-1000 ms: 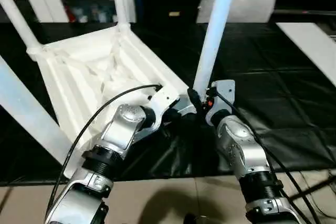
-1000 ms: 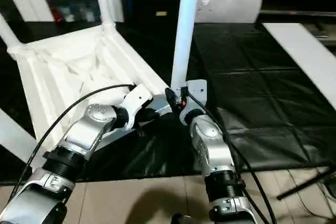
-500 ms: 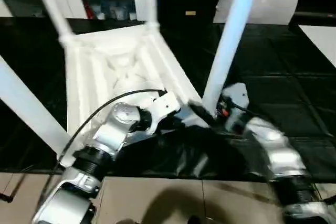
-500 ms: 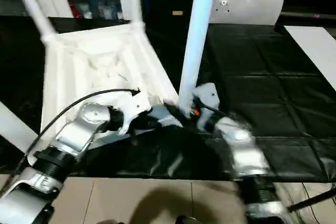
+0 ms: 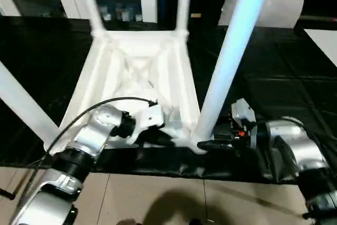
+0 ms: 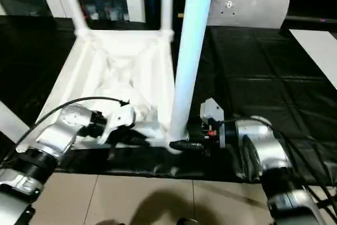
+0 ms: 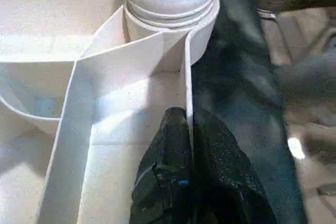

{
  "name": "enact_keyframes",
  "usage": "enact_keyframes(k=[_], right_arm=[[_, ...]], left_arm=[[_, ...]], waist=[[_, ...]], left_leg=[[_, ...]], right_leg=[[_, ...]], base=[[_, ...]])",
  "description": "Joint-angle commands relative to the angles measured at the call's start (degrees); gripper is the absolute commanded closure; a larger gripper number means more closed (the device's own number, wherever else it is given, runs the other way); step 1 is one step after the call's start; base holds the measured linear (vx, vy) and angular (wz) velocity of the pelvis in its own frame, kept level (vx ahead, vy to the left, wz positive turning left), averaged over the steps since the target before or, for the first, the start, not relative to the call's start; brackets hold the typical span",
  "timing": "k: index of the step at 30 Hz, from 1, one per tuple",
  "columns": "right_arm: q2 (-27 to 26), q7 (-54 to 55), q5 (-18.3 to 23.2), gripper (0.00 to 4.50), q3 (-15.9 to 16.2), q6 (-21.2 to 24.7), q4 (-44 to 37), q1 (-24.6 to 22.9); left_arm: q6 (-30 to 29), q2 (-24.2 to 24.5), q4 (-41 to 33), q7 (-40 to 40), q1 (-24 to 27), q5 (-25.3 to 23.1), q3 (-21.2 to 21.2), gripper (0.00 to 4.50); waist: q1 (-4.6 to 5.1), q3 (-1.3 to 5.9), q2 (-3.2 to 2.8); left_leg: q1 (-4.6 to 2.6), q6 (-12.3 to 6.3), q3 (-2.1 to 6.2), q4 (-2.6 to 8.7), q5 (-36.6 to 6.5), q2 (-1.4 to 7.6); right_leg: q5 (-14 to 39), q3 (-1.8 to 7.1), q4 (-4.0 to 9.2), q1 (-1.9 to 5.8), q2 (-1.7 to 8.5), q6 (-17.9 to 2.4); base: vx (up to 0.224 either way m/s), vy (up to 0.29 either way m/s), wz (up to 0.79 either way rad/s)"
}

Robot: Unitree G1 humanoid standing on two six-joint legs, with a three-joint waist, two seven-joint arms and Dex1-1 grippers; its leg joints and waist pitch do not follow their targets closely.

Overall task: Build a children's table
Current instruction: Rotate leg to tighten

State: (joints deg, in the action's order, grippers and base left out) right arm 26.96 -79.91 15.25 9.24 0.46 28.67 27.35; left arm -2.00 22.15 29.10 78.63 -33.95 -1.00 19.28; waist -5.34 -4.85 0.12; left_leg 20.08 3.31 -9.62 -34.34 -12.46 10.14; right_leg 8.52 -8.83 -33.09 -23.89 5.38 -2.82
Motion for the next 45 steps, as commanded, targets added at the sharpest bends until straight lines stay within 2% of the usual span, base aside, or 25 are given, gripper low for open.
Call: enact_keyframes(k=[1,2,5,8,12,17,24,25,26,27,29,30,32,34,36,37,38,39,40,41,42,43,44,45], right_arm=[[0.12,-3.35,0.63,1.14,0.3,-0.29,1.35,1.35],[0.18,-4.27,0.92,1.14,0.52,-0.06,1.61,1.71],[0.34,-7.48,1.5,1.36,1.42,0.64,2.35,2.63],[0.35,-9.24,1.52,1.68,2.0,0.88,3.01,3.07],[0.11,-10.88,1.29,1.95,2.2,1.22,3.88,3.43],[0.11,-12.39,1.29,2.41,2.78,1.96,4.16,3.71],[0.97,-12.59,2.62,2.53,4.78,2.83,3.32,3.46],[1.0,-12.59,2.77,2.53,4.95,3.02,3.06,3.33],[0.84,-12.59,3.14,2.53,4.96,3.72,2.42,2.91],[0.14,-12.59,3.63,2.53,4.15,4.95,1.77,2.34],[-0.74,-12.15,4.07,2.53,3.14,6.46,1.05,1.74],[-1.81,-10.34,4.82,2.53,2.45,8.34,-0.8,0.35],[-3.76,-5.54,6.25,2.53,1.82,11.99,-4.5,-2.28],[-5.78,-0.78,6.61,2.53,1.59,13.76,-6.72,-4.07],[-7.91,4.57,5.4,2.53,1.56,13.78,-7.35,-4.98],[-8.13,5.11,5.25,2.53,1.55,13.74,-7.37,-5.04],[-11.69,12.5,4.04,2.53,0.2,13.48,-7.04,-5.39],[-12.13,13.35,3.95,2.53,-0.01,13.48,-6.98,-5.41],[-14.41,17.99,3.29,2.53,-1.06,13.71,-6.52,-5.3],[-16.61,22.52,2.35,2.53,-1.95,13.84,-5.99,-5.08],[-19.44,28.49,0.12,2.53,-2.65,14.48,-6.41,-5.05],[-20.67,30.96,-0.79,2.53,-2.77,14.56,-6.3,-4.86],[-20.95,31.59,-0.97,2.53,-2.78,14.69,-6.4,-4.86],[-22.85,36.16,-2.34,2.53,-2.87,14.99,-5.99,-4.24]], left_arm=[[1.85,-0.29,0.11,3.66,0.28,2.0,1.23,4.5],[2.12,-0.24,0.21,4.12,0.31,2.21,1.1,4.5],[2.8,-0.51,0.9,4.89,0.38,3.47,0.21,4.5],[2.87,-0.91,1.22,4.85,0.65,4.26,-0.43,4.5],[3.47,-0.88,1.76,4.99,0.75,4.16,-0.33,4.5],[4.3,-0.85,2.91,4.86,0.16,3.33,-0.34,4.5],[4.32,-0.66,3.45,4.58,-0.37,2.9,-0.67,4.5],[4.23,-0.72,3.58,4.39,-0.43,2.82,-0.8,4.5],[3.77,-0.88,3.53,3.6,-0.37,2.75,-1.09,4.5],[3.16,-1.27,3.47,2.06,-0.42,2.51,-1.46,4.5],[2.39,-1.65,3.31,0.43,-0.51,2.22,-1.79,4.5],[0.55,-2.29,2.9,-2.37,-0.62,1.67,-2.28,4.5],[-3.77,-4.02,1.4,-6.6,-0.6,1.99,-3.62,4.5],[-6.76,-5.49,-0.01,-9.2,-0.46,2.07,-4.1,4.5],[-8.68,-6.71,-0.67,-12.04,-0.54,1.02,-3.97,4.5],[-8.84,-6.84,-0.71,-12.34,-0.56,0.91,-3.96,4.5],[-11.35,-8.83,-0.75,-16.54,-1.07,0.0,-4.38,4.5],[-11.63,-9.08,-0.74,-17.06,-1.14,-0.09,-4.46,4.5],[-13.04,-10.34,-0.62,-19.35,-1.5,-0.38,-4.81,4.5],[-14.29,-11.6,-0.42,-21.42,-1.88,-0.58,-5.13,4.5],[-16.01,-13.44,-0.39,-24.71,-2.38,-0.99,-5.68,4.5],[-16.53,-14.24,-0.31,-25.89,-2.62,-1.14,-5.82,4.5],[-16.75,-14.42,-0.39,-26.17,-2.65,-1.19,-5.86,4.5],[-17.33,-15.63,-0.35,-28.29,-2.99,-1.65,-6.03,4.5]], waist=[[0.03,4.65,1.56],[-0.13,4.71,1.33],[-0.22,4.75,1.59],[-0.3,4.71,1.77],[-0.33,4.62,1.78],[-0.39,4.66,1.77],[-0.59,4.72,1.67],[-0.64,4.72,1.49],[-0.65,4.73,1.58],[-0.75,4.68,1.14],[-0.87,4.77,1.44],[-1.01,4.68,1.11],[-1.25,4.58,1.28],[-0.95,4.37,1.37],[-0.55,3.99,1.43],[-0.47,3.78,1.19],[0.14,3.36,1.27],[0.89,3.09,1.22],[1.32,3.07,1.25],[2.07,3.27,0.8],[3.1,3.45,0.32],[3.49,3.51,0.03],[4.49,3.27,-0.26],[5.13,2.99,-0.89]], left_leg=[[0.32,-7.87,0.58,3.55,-2.68,3.47],[0.29,-7.87,0.64,3.57,-2.43,3.57],[0.38,-8.1,0.62,3.5,-2.05,3.6],[0.47,-7.84,0.52,3.46,-2.12,3.36],[0.36,-7.43,0.54,3.52,-2.4,3.36],[0.33,-7.42,0.57,3.51,-2.14,3.36],[0.32,-7.45,0.57,3.48,-1.79,3.37],[0.35,-7.46,0.58,3.46,-1.77,3.35],[0.3,-7.46,0.54,3.45,-1.87,3.35],[0.27,-7.49,0.58,3.47,-1.88,3.35],[0.32,-7.59,0.54,3.43,-1.68,3.32],[0.31,-7.61,0.55,3.45,-1.72,3.39],[0.15,-7.3,0.61,3.59,-1.61,3.55],[0.16,-6.23,0.59,3.76,-3.01,3.39],[-0.25,-4.69,0.39,3.68,-6.03,2.54],[-0.32,-4.28,0.48,3.74,-6.56,2.5],[-0.47,-3.66,0.57,3.75,-8.7,2.26],[-0.87,-2.35,0.77,3.59,-10.86,2.13],[-0.89,-1.85,0.99,3.46,-11.86,1.97],[-0.95,-1.27,1.2,3.17,-12.99,1.79],[-0.97,-1.5,1.44,3.5,-13.54,2.33],[-0.95,-1.59,1.62,3.69,-14.19,2.84],[-0.85,-1.76,2.02,4.15,-17.13,3.69],[-1.0,-1.68,2.44,4.6,-21.32,4.38]], right_leg=[[19.78,4.23,3.68,4.03,4.57,-7.79],[19.35,4.23,3.61,4.06,4.59,-7.99],[18.09,4.22,3.39,4.16,4.59,-8.33],[19.43,4.22,3.57,4.25,4.63,-7.73],[21.42,4.12,3.85,4.15,4.52,-6.86],[21.08,4.11,3.79,4.12,4.53,-6.82],[20.78,4.07,3.72,4.15,4.47,-6.73],[20.54,4.08,3.7,4.14,4.46,-6.82],[20.45,4.07,3.74,4.14,4.46,-6.9],[20.17,4.06,3.69,4.12,4.4,-7.13],[19.64,4.07,3.66,4.2,4.39,-7.23],[19.58,4.1,3.65,4.08,4.4,-7.31],[19.81,4.17,3.77,4.06,4.42,-6.96],[22.69,4.03,4.28,4.12,4.51,-6.05],[30.65,3.6,5.75,3.9,4.51,-3.16],[32.2,3.57,6.05,3.75,4.55,-2.4],[36.13,3.01,6.94,3.58,4.4,-0.55],[39.7,2.2,7.78,3.44,4.36,1.44],[41.18,1.63,8.19,3.59,4.4,2.55],[42.24,0.73,8.89,3.96,4.42,4.59],[39.57,0.26,9.12,4.35,4.43,4.36],[37.73,0.07,9.09,4.59,4.47,3.81],[35.61,-0.57,9.15,4.89,4.4,3.39],[34.59,-0.94,8.96,5.28,4.39,3.54]], base=[[0.0,0.0,0.0],[0.0,0.0,0.0],[0.0,0.0,0.0],[0.0,0.0,0.0],[0.0,0.0,0.0],[0.0,0.0,0.0],[0.0,0.0,0.0],[0.0,0.0,0.0],[0.0,0.0,0.0],[0.0,0.0,0.0],[0.0,0.0,0.0],[0.0,0.0,0.0],[0.0,0.0,0.0],[0.0,0.0,0.0],[0.0,0.0,0.0],[0.0,0.0,0.0],[0.0,0.0,0.0],[0.0,0.0,0.0],[0.0,0.0,0.0],[0.0,0.0,0.0],[0.0,0.0,0.0],[0.0,0.0,0.0],[0.0,0.0,0.0],[0.0,0.0,0.0]])
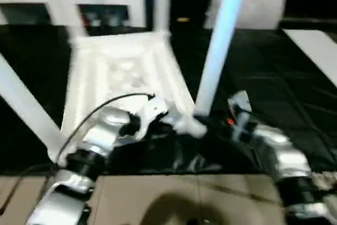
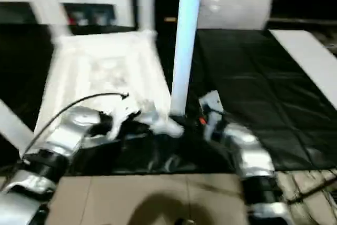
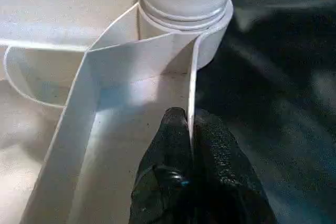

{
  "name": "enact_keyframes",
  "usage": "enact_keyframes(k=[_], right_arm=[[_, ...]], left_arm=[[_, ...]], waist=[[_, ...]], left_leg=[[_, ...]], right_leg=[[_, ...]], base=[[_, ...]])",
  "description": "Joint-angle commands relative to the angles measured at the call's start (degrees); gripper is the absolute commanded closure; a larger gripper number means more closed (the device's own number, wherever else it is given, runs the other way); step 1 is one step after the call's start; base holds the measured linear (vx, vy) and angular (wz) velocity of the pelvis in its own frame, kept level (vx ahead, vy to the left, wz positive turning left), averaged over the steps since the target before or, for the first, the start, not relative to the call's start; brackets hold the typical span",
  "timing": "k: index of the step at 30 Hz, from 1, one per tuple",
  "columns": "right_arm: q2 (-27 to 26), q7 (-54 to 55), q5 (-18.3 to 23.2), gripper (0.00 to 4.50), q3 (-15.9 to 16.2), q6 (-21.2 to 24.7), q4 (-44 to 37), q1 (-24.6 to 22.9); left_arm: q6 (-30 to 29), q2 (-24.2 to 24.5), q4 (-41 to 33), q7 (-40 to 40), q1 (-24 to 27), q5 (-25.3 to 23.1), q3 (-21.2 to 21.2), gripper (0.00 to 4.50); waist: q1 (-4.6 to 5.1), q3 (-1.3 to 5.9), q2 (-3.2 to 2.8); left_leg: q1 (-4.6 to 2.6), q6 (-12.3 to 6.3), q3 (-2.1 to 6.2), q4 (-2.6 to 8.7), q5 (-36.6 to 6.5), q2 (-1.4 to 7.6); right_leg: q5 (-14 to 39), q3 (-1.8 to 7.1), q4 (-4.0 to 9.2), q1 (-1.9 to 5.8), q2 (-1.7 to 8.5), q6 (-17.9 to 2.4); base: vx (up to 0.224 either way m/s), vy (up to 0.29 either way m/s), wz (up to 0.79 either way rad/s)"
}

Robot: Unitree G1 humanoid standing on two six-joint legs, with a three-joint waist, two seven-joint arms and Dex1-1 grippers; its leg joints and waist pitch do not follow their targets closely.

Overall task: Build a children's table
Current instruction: Rotate leg to tighten

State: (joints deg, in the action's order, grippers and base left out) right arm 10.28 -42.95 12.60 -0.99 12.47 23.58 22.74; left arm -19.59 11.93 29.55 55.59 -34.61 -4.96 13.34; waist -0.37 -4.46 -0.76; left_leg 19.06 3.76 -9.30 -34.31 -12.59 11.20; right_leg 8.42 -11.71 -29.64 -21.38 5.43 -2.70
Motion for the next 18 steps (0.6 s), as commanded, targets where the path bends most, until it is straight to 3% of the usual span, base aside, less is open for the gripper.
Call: enact_keyframes(k=[1,2,3,4,5,7,8,9,10,12,14,15,16,18], right_arm=[[-8.42,4.15,-0.32,2.53,6.49,3.39,0.28,1.5],[-9.93,7.69,-0.63,2.53,5.92,3.75,0.98,2.23],[-11.76,13.24,-1.94,2.53,5.17,3.3,2.63,3.66],[-13.34,17.21,-2.47,2.53,4.14,2.68,3.91,4.75],[-13.8,18.36,-2.64,2.53,3.81,2.44,4.29,5.09],[-15.87,23.0,-3.4,2.53,2.28,0.53,5.98,6.62],[-16.23,24.03,-3.97,2.53,2.07,-0.36,6.26,6.87],[-16.23,24.03,-3.97,1.97,2.07,-0.36,6.26,6.87],[-16.98,25.75,-5.07,1.83,1.57,-1.5,6.23,6.99],[-17.11,26.53,-5.22,1.83,0.7,-2.27,5.96,6.84],[-16.16,26.5,-5.63,1.62,0.14,-3.83,5.5,6.33],[-16.16,26.5,-5.63,1.47,0.14,-3.83,5.5,6.33],[-14.35,24.44,-5.32,1.32,-0.13,-5.78,4.67,5.36],[-12.51,21.71,-5.1,1.25,0.19,-7.14,3.86,4.44]], left_arm=[[0.15,-6.53,-0.39,-7.01,-2.79,2.09,-0.3,4.5],[-0.02,-7.33,-0.19,-8.28,-3.07,1.89,-0.48,4.5],[0.52,-8.33,0.48,-10.85,-3.65,1.29,-0.85,4.5],[0.61,-9.02,0.85,-12.52,-4.07,0.79,-1.04,4.5],[0.62,-9.21,0.96,-13.04,-4.22,0.62,-1.08,4.5],[1.02,-10.21,1.52,-16.09,-4.95,-0.32,-1.52,4.5],[1.15,-10.39,1.56,-16.59,-5.1,-0.58,-1.59,4.5],[1.15,-10.39,1.56,-16.59,-5.1,-0.58,-1.59,4.5],[0.54,-10.57,1.22,-17.38,-5.24,-0.85,-1.64,4.5],[0.31,-10.16,0.88,-17.3,-5.22,-0.9,-1.62,4.5],[0.74,-9.24,0.67,-16.31,-4.82,-1.11,-1.46,4.5],[0.74,-9.24,0.67,-16.31,-4.82,-1.11,-1.46,4.5],[1.55,-8.02,0.43,-14.49,-4.03,-0.98,-1.22,4.5],[2.2,-7.06,0.42,-13.28,-3.51,-0.84,-1.03,4.5]], waist=[[0.47,2.45,-0.18],[1.55,2.68,-0.04],[1.76,2.72,0.06],[1.87,2.54,-0.11],[2.34,2.47,0.1],[2.27,2.77,0.14],[2.13,2.77,0.08],[2.08,2.96,0.17],[1.65,3.24,0.11],[0.93,3.69,0.63],[0.3,3.6,1.22],[0.01,3.99,1.31],[-0.59,4.42,1.22],[-0.87,4.1,1.22]], left_leg=[[-0.46,-1.92,2.23,4.96,-23.79,3.75],[-0.69,-0.89,2.56,5.12,-26.37,3.58],[-0.63,-0.87,2.5,5.09,-25.9,3.29],[-0.62,-0.87,2.35,4.89,-24.89,2.84],[-0.63,-0.89,2.1,4.36,-23.19,2.03],[-0.25,-1.86,1.9,4.18,-19.35,1.84],[-0.13,-2.24,1.89,4.3,-18.14,1.96],[0.06,-2.52,1.86,4.4,-17.12,2.02],[0.35,-3.31,1.8,4.59,-14.2,2.31],[0.88,-4.78,1.42,4.49,-7.9,2.39],[0.74,-5.98,0.89,4.24,-6.93,1.75],[2.2,-7.03,1.01,4.09,-3.52,1.31],[1.7,-8.49,0.79,3.81,-0.32,1.65],[1.83,-9.9,0.56,3.68,0.25,1.56]], right_leg=[[34.16,1.92,5.5,2.52,4.24,3.06],[32.0,2.41,4.94,2.75,4.86,1.77],[31.9,2.62,4.94,2.62,5.04,1.34],[32.46,2.69,5.23,2.31,5.22,1.11],[34.77,2.26,5.83,2.08,5.34,1.12],[33.78,2.7,5.79,2.15,5.69,1.03],[32.04,2.9,5.51,2.13,5.49,0.32],[30.42,3.19,5.19,2.27,5.44,-0.15],[26.12,3.85,4.41,2.38,5.47,-1.73],[18.24,5.0,2.59,2.25,5.28,-5.39],[19.73,5.83,2.46,1.62,4.99,-6.55],[17.89,6.12,1.4,2.82,5.11,-7.04],[14.01,6.37,0.91,2.15,5.03,-7.93],[13.2,6.32,0.85,2.01,4.8,-8.38]], base=[[0.0,0.0,0.0],[0.0,0.0,0.0],[0.0,0.0,0.0],[0.0,0.0,0.0],[0.0,0.0,0.0],[0.0,0.0,0.0],[0.0,0.0,0.0],[0.0,0.0,0.0],[0.0,0.0,0.0],[0.0,0.0,0.0],[0.0,0.0,0.0],[0.0,0.0,0.0],[0.0,0.0,0.0],[0.0,0.0,0.0]])
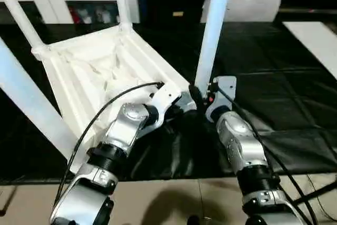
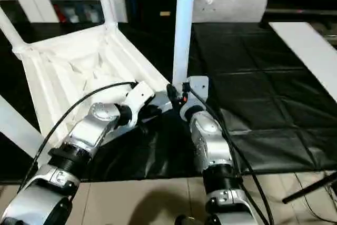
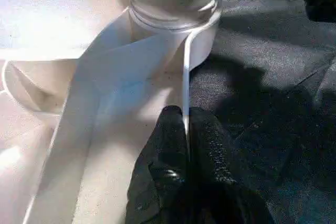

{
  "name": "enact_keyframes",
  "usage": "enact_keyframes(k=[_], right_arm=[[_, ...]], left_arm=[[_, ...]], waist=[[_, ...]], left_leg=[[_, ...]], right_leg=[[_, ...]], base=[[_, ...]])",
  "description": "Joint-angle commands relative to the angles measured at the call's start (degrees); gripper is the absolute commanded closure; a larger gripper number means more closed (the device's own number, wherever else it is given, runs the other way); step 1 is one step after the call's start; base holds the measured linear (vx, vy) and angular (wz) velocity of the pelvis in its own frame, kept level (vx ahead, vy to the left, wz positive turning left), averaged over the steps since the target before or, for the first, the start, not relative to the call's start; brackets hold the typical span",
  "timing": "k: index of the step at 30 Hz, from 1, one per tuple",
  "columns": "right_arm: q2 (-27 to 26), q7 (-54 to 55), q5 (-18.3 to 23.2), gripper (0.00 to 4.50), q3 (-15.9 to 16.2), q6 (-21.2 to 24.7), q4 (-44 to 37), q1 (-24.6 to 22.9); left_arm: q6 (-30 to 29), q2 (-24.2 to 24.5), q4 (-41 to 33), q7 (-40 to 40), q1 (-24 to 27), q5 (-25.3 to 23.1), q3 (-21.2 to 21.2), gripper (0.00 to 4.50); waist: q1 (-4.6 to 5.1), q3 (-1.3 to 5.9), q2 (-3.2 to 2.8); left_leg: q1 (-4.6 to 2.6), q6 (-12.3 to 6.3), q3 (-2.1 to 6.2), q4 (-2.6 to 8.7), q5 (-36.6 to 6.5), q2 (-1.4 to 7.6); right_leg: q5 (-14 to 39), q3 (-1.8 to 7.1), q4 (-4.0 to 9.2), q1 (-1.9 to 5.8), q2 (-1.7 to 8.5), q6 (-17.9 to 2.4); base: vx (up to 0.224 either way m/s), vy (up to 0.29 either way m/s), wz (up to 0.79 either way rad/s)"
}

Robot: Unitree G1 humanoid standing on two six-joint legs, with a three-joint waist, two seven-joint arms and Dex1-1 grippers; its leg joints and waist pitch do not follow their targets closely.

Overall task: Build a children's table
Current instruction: Rotate leg to tighten

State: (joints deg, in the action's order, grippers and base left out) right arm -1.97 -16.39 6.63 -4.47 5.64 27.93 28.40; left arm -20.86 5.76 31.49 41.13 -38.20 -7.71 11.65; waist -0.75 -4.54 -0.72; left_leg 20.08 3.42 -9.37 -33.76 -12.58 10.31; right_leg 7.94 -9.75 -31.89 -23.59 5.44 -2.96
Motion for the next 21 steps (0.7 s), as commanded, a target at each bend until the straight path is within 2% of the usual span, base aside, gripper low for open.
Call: enact_keyframes(k=[1,3,5,8,10,11,13,15,18,21], right_arm=[[1.76,-8.3,1.06,1.13,4.36,-1.26,-1.64,-2.3],[4.12,-12.38,1.92,0.93,4.66,-1.39,-3.19,-3.66],[6.87,-18.09,4.37,0.79,4.16,-0.59,-5.49,-5.17],[13.52,-28.26,7.41,0.54,3.89,1.57,-9.21,-7.12],[15.61,-31.24,7.91,0.41,3.79,1.65,-9.34,-7.2],[18.06,-34.91,8.32,0.41,3.72,1.24,-9.06,-7.04],[20.4,-39.22,9.24,0.41,4.02,0.7,-8.55,-6.59],[23.28,-46.65,10.89,0.41,5.04,0.26,-8.35,-6.3],[25.26,-51.98,11.42,0.41,6.2,-0.12,-7.65,-5.9],[28.19,-60.31,11.33,0.41,8.99,-0.25,-6.09,-4.58]], left_arm=[[4.03,0.1,-1.46,2.44,0.48,2.0,0.88,4.5],[4.67,1.3,-1.38,3.96,0.91,2.28,1.04,4.5],[6.1,3.01,-1.41,7.6,1.34,2.85,1.69,4.5],[7.76,5.92,-0.88,12.71,1.84,3.51,2.17,4.5],[8.73,6.89,-0.72,14.75,1.98,3.65,2.57,4.5],[10.51,8.18,-0.9,18.21,2.34,4.2,3.25,4.5],[12.19,9.64,-1.67,23.03,3.04,5.38,4.22,4.5],[13.88,11.57,-2.49,28.53,3.71,6.37,5.83,4.5],[14.91,12.89,-2.76,31.9,3.89,6.5,7.08,4.5],[17.38,14.75,-2.57,37.06,3.84,6.27,8.94,4.5]], waist=[[-0.58,4.26,1.37],[-1.34,4.3,1.34],[-1.7,4.29,1.36],[-1.89,4.15,1.42],[-2.0,4.19,1.38],[-2.12,4.22,1.33],[-2.18,4.38,1.32],[-2.42,4.61,1.29],[-3.17,4.67,1.17],[-4.15,4.65,1.16]], left_leg=[[0.87,-9.78,0.61,3.1,-0.05,2.4],[0.83,-10.31,0.5,3.06,-0.26,2.6],[0.61,-10.53,0.48,3.11,-0.9,2.75],[0.46,-9.43,0.47,3.23,-3.0,2.81],[0.46,-8.86,0.51,3.22,-3.85,2.92],[0.4,-8.46,0.54,3.22,-4.08,2.88],[0.43,-8.1,0.52,3.16,-4.06,2.89],[0.42,-8.7,0.5,3.07,-2.87,3.13],[0.31,-9.49,0.38,2.98,-1.24,3.33],[0.13,-9.37,0.18,2.93,-1.62,3.55]], right_leg=[[14.24,4.34,3.12,4.35,4.76,-7.9],[15.42,4.39,3.01,4.41,4.59,-7.01],[16.5,4.4,3.17,4.25,4.5,-6.64],[20.02,4.35,3.64,4.23,4.4,-5.86],[21.41,4.38,3.77,4.21,4.44,-5.13],[22.1,4.37,3.86,4.09,4.54,-5.0],[21.75,4.43,3.75,4.15,4.6,-5.35],[19.01,4.61,3.19,4.15,4.57,-6.56],[16.16,4.62,2.71,4.01,4.51,-8.22],[16.95,4.59,2.72,3.93,4.41,-8.14]], base=[[0.0,0.0,0.0],[0.0,0.0,0.0],[0.0,0.0,0.0],[0.0,0.0,0.0],[0.0,0.0,0.0],[0.0,0.0,0.0],[0.0,0.0,0.0],[0.0,0.0,0.0],[0.0,0.0,0.0],[0.0,0.0,0.0]])
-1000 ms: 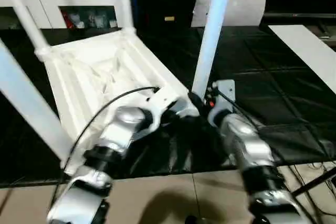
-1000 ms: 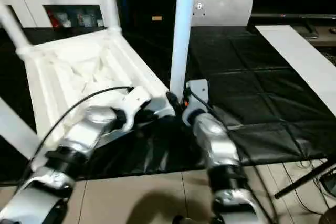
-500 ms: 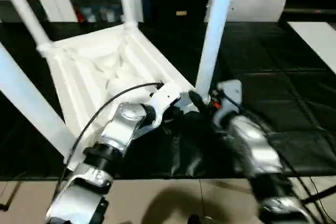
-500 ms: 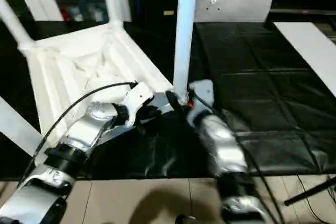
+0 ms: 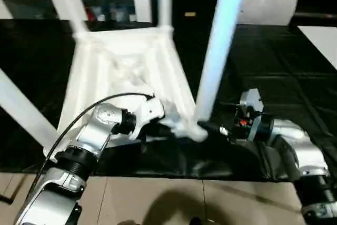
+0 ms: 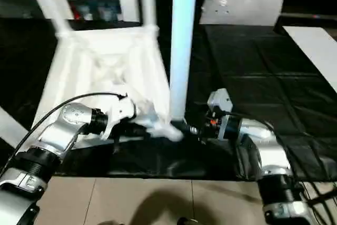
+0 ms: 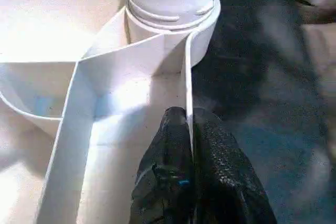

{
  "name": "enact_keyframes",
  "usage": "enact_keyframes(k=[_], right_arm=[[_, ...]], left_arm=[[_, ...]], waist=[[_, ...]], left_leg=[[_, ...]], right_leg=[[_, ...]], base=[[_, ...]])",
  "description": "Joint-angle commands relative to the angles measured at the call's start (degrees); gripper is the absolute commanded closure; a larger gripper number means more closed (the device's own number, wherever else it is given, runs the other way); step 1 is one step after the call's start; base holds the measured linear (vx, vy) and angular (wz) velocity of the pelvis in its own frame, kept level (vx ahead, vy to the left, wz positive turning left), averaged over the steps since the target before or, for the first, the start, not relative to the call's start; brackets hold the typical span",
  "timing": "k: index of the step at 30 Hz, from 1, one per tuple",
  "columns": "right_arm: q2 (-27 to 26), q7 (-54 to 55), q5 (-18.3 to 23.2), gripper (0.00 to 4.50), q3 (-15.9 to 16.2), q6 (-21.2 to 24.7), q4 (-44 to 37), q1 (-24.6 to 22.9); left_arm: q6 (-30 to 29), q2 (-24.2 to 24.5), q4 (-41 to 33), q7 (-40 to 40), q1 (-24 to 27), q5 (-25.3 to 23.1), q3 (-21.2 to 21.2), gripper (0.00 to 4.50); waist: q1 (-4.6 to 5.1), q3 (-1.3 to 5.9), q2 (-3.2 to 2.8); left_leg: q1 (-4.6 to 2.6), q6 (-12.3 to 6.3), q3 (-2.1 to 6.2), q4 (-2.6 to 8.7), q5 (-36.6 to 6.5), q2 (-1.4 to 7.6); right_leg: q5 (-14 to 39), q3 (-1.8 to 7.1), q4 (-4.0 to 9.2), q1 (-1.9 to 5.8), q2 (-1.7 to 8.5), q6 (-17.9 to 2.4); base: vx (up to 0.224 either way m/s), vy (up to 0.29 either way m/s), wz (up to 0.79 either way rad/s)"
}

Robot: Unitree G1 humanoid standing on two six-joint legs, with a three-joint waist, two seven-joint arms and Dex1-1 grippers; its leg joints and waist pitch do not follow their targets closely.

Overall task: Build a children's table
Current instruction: Rotate leg to tighten

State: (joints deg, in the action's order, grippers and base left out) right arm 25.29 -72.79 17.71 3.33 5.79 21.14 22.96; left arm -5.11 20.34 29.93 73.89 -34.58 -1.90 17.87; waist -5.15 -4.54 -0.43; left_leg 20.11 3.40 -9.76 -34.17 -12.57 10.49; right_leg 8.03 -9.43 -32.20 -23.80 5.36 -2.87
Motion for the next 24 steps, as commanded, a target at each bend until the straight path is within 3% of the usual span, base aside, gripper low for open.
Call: enact_keyframes(k=[1,6,8,11,16,24], right_arm=[[1.2,-5.0,0.24,0.41,1.51,-0.25,0.97,1.12],[2.57,-12.29,-0.69,0.79,4.76,-0.3,3.73,3.85],[2.86,-14.67,-0.96,1.13,5.96,-0.2,4.67,4.89],[2.99,-16.84,-1.19,1.17,7.36,-0.25,5.33,5.83],[2.69,-18.63,-1.72,1.71,8.62,-0.94,6.02,6.37],[2.99,-19.71,-0.41,2.21,10.99,-0.62,6.65,6.98]], left_arm=[[1.87,0.4,-1.02,4.94,0.22,0.46,2.95,4.5],[3.83,2.21,-0.98,9.45,-0.05,0.42,4.65,4.5],[4.51,2.82,-0.82,10.6,-0.19,0.27,5.16,4.5],[5.34,3.21,-0.33,11.19,-0.33,-0.03,5.41,4.5],[5.96,3.5,-0.02,11.89,-0.43,-0.01,5.39,4.5],[6.45,3.66,0.8,12.18,-1.0,0.29,5.53,4.5]], waist=[[-0.13,4.64,0.77],[-0.73,4.63,1.22],[-0.81,4.7,1.19],[-0.94,4.72,1.33],[-1.21,4.81,1.46],[-1.26,4.6,1.47]], left_leg=[[-0.08,-9.17,0.56,3.35,-1.83,3.44],[0.08,-7.39,0.59,3.46,-2.81,3.39],[0.14,-7.21,0.65,3.43,-2.84,3.38],[0.09,-6.99,0.64,3.4,-2.55,3.46],[0.06,-6.74,0.65,3.35,-1.66,3.52],[0.03,-6.81,0.61,3.4,-1.97,3.41]], right_leg=[[17.16,4.27,3.1,4.01,4.58,-8.32],[19.1,4.26,3.21,4.2,4.68,-7.61],[19.25,4.21,3.06,4.23,4.7,-7.64],[18.86,4.3,2.99,4.18,4.68,-7.54],[17.23,4.34,2.71,4.19,4.72,-8.19],[18.06,4.34,2.86,4.14,4.58,-7.86]], base=[[0.0,0.0,0.0],[0.0,0.0,0.0],[0.0,0.0,0.0],[0.0,0.0,0.0],[0.0,0.0,0.0],[0.0,0.0,0.0]])
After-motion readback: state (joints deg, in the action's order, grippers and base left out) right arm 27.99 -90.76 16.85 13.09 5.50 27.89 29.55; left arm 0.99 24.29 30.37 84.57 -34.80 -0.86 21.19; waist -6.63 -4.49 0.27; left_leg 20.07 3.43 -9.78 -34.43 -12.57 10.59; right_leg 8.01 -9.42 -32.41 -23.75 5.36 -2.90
